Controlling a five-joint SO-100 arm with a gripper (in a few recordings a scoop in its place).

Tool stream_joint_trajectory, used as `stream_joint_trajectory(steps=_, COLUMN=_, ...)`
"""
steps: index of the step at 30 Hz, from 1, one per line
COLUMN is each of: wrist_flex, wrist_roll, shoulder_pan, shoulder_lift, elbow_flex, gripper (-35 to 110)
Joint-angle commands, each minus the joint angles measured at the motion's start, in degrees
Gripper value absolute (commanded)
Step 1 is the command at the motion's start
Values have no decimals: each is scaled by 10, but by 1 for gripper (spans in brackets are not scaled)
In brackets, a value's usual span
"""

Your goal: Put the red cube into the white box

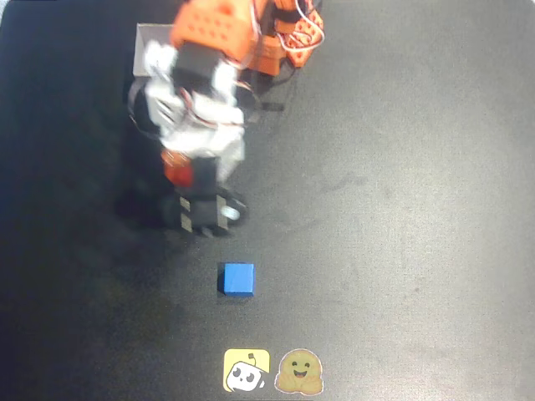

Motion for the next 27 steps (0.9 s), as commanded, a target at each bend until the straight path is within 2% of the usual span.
stream_joint_trajectory(steps=1, wrist_flex=21, wrist_roll=-18, shoulder_pan=31, shoulder_lift=41, elbow_flex=-29, gripper=1)
stream_joint_trajectory(steps=20, wrist_flex=125, wrist_roll=-127, shoulder_pan=231, shoulder_lift=150, elbow_flex=-15, gripper=1)
stream_joint_trajectory(steps=27, wrist_flex=134, wrist_roll=-164, shoulder_pan=292, shoulder_lift=249, elbow_flex=62, gripper=1)
